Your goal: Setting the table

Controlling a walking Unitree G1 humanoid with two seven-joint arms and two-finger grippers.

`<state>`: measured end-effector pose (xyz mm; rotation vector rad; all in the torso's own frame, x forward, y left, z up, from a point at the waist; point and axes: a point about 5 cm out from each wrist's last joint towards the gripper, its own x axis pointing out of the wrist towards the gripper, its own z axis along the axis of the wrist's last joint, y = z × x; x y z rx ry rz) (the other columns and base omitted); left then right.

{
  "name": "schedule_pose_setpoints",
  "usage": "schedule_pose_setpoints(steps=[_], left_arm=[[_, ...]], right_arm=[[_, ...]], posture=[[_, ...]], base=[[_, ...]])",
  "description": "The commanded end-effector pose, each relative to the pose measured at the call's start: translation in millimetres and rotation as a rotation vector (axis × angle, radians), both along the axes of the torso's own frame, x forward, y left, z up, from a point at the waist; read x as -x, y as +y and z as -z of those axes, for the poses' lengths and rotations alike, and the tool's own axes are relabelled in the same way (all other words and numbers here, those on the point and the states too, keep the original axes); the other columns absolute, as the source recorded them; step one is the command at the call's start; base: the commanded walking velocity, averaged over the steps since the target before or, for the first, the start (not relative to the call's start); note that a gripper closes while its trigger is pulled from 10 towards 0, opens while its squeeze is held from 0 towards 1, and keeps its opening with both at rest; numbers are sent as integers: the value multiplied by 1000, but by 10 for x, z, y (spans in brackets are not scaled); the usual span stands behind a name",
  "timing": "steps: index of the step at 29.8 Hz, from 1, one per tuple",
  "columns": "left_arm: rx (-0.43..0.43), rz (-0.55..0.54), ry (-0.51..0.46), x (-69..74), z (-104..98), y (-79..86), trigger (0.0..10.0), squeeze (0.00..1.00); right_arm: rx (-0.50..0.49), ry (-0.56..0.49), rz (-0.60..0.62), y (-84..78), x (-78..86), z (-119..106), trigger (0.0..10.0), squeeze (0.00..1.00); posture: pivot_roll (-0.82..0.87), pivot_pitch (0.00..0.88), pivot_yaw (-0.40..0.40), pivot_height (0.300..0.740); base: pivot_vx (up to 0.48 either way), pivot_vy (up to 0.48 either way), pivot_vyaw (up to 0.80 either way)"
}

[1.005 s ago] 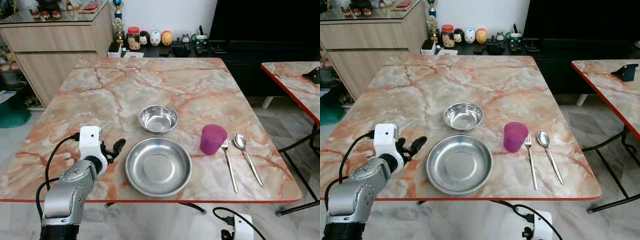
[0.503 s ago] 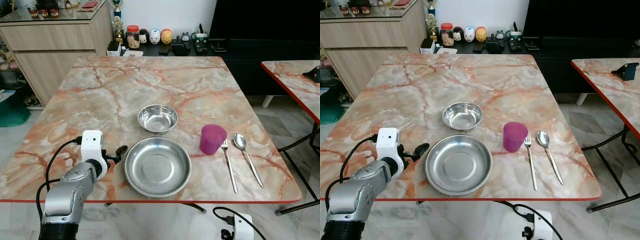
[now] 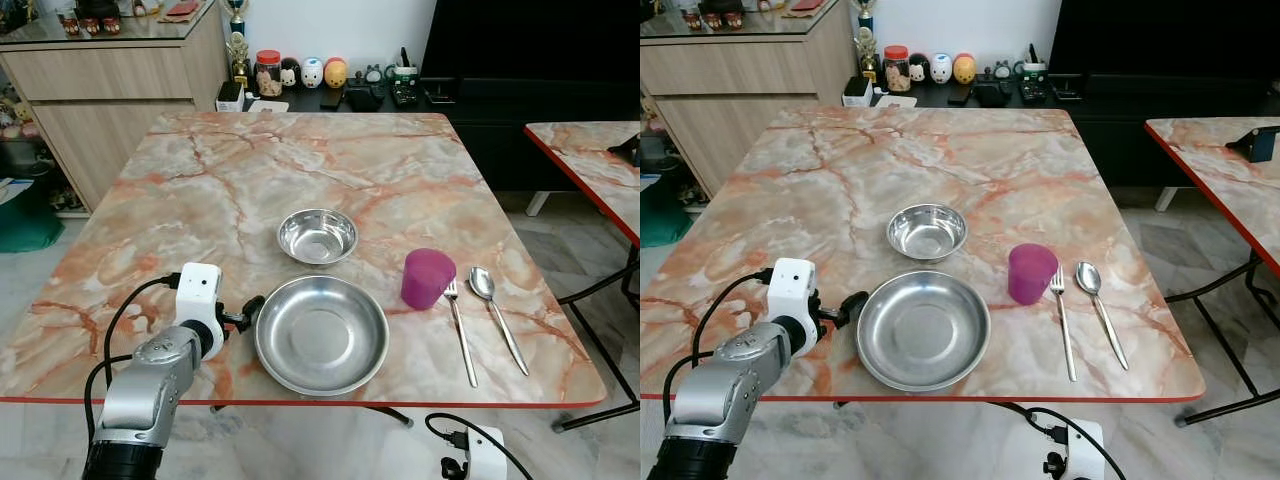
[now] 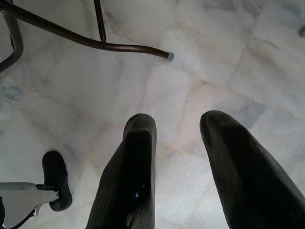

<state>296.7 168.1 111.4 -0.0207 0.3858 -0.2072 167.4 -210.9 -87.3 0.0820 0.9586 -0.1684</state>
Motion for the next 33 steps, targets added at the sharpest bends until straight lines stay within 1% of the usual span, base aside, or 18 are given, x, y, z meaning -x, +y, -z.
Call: schedule_pose_setpoints(steps=[1, 2, 3, 4, 6, 9, 11, 14, 16, 18, 19, 21, 24, 26, 30, 33], left_arm=[[-15, -23, -10, -24, -11, 32, 10000, 0], [-12, -42, -35, -43, -47, 53, 10000, 0], [10, -58, -71, -62, -101, 68, 10000, 0], [10, -58, -71, -62, -101, 68, 10000, 0], [46, -75, -137, -93, -216, 98, 10000, 0], [63, -67, -157, -87, -244, 117, 10000, 0], [67, -63, -159, -81, -246, 119, 10000, 0], [84, 5, -149, -26, -237, 105, 10000, 0], [88, 21, -146, -14, -233, 100, 10000, 0], [81, 93, -153, 44, -236, 95, 10000, 0], [81, 93, -153, 44, -236, 95, 10000, 0], [40, 126, -144, 88, -197, 133, 10000, 0], [31, 138, -136, 97, -175, 132, 10000, 0], [28, 162, -128, 114, -148, 111, 10000, 0], [-20, 279, -73, 207, -34, 22, 10000, 0], [-29, 287, -66, 221, -9, 16, 10000, 0]], right_arm=[[3, 9, 4, -17, 8, 2, 10000, 0], [4, 9, 3, -18, 9, 2, 10000, 0], [4, 9, 3, -19, 9, 2, 10000, 0], [4, 9, 3, -19, 9, 2, 10000, 0], [3, 9, -1, -19, 7, 1, 10000, 0], [2, 9, -3, -17, 6, 1, 10000, 0], [2, 9, -3, -17, 6, 1, 10000, 0], [1, 9, -3, -18, 6, 1, 10000, 0], [1, 10, -3, -18, 6, 1, 10000, 0], [2, 10, -5, -20, 5, 0, 10000, 0], [2, 10, -5, -20, 5, 0, 10000, 0], [3, 11, -9, -23, 6, 0, 10000, 0], [3, 10, -10, -23, 5, 0, 10000, 0], [3, 10, -9, -24, 6, 0, 10000, 0], [4, 11, -9, -28, 9, 0, 10000, 0], [3, 12, -11, -28, 9, 1, 10000, 0]], posture=[[140, 0, -25, 740], [140, 0, -25, 740], [140, 0, -25, 740], [140, 0, -25, 740], [143, 0, -26, 740], [142, 0, -27, 740], [142, 0, -27, 740], [141, 0, -27, 740], [141, 0, -27, 740], [146, 0, -28, 740], [146, 0, -28, 740], [149, 0, -31, 740], [149, 0, -31, 740], [144, 0, -32, 740], [144, 0, -32, 740], [144, 0, -32, 740]], base=[[0, 0, 0], [0, 0, 0], [0, 0, 0], [0, 0, 0], [0, 0, 0], [0, 0, 0], [0, 0, 0], [0, 0, 0], [0, 0, 0], [0, 0, 0], [0, 0, 0], [0, 0, 0], [0, 0, 0], [0, 0, 0], [0, 0, 0], [0, 0, 0]])
